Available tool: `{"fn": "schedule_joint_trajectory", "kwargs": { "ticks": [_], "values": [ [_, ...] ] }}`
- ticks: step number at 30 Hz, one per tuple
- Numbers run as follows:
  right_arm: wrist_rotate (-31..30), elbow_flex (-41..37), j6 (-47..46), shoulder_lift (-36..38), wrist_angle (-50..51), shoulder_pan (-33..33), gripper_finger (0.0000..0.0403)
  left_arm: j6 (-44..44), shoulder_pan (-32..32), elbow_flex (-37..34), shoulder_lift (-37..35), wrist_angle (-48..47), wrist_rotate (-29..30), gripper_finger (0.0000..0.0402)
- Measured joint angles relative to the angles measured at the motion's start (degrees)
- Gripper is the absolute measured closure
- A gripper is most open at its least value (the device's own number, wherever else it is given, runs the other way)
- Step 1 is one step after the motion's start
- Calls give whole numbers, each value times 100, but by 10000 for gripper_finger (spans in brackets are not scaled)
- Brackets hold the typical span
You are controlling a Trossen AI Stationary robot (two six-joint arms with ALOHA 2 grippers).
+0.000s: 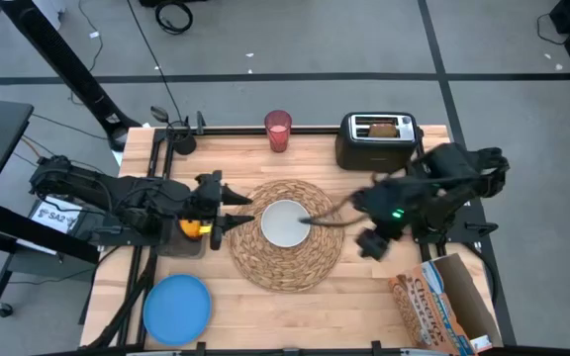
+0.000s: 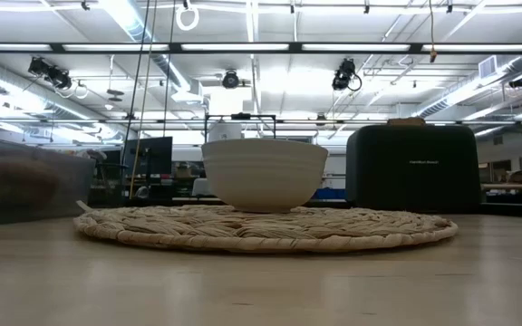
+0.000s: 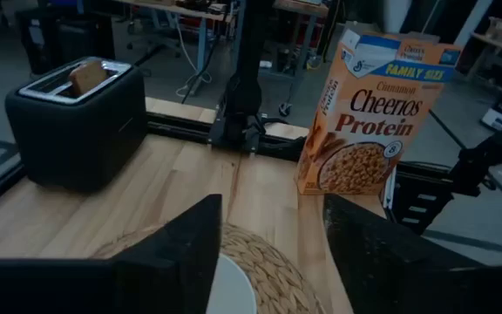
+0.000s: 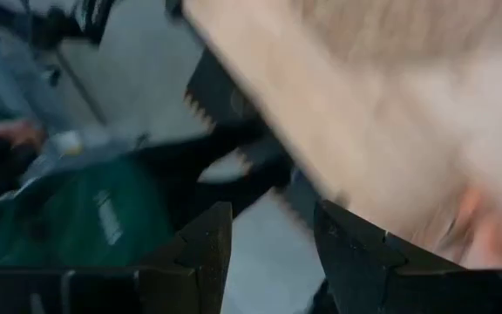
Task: Arrange a breakfast setting
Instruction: Pour the cereal into the white bowl
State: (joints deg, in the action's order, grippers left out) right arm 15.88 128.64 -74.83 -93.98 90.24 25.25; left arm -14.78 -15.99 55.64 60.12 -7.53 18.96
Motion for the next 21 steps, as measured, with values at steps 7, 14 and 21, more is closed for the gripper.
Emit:
{"fn": "schedule_joint_trajectory", "kwargs": {
  "ticks": [7,14,21],
  "values": [
    [523,-9,-1895,202,-18,1389,233,92,42,0,390,271,-156,175],
    [530,-13,-4217,276,-20,2615,233,95,39,0,708,676,-157,175],
    [-74,-419,-5103,134,-41,3102,233,45,11,0,952,1135,-193,175]
  ]
}}
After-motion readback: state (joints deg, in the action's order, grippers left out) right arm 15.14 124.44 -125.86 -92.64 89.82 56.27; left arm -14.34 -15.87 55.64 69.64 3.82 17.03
